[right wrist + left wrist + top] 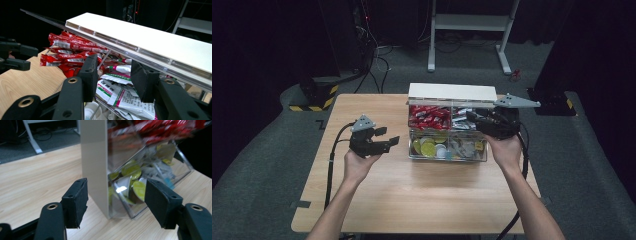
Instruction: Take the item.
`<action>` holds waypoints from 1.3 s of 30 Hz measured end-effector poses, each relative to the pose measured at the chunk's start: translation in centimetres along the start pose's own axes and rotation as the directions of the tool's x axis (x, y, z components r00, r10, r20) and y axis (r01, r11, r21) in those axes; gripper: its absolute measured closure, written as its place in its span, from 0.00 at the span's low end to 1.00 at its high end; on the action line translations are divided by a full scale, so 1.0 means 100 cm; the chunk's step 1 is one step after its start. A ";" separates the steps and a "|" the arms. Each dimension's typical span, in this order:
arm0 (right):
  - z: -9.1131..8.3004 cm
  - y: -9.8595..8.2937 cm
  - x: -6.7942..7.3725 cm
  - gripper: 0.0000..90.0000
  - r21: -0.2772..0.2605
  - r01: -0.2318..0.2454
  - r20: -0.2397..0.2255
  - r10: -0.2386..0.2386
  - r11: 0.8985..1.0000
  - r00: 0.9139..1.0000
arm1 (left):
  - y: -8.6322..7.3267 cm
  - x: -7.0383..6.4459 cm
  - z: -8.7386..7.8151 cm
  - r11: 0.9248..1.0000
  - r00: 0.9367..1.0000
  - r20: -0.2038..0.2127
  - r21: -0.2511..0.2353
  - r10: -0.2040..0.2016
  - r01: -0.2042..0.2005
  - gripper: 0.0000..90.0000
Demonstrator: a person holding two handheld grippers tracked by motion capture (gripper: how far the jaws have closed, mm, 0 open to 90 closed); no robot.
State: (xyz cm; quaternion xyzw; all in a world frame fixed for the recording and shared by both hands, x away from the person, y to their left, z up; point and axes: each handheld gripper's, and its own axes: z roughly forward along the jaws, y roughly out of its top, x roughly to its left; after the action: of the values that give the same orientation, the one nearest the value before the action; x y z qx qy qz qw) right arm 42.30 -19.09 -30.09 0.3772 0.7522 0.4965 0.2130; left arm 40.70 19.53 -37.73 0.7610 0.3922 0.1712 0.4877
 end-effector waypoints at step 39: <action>-0.007 0.008 -0.011 0.74 0.021 0.002 -0.001 -0.002 1.000 1.000 | 0.079 -0.034 0.039 0.993 0.992 0.059 -0.007 0.114 -0.114 0.80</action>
State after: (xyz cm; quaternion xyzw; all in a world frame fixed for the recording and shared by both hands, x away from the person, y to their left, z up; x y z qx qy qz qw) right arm 42.81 -20.19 -29.20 0.3787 0.7578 0.4885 0.2092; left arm 44.44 12.89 -32.20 0.7860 0.3332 0.1767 0.4898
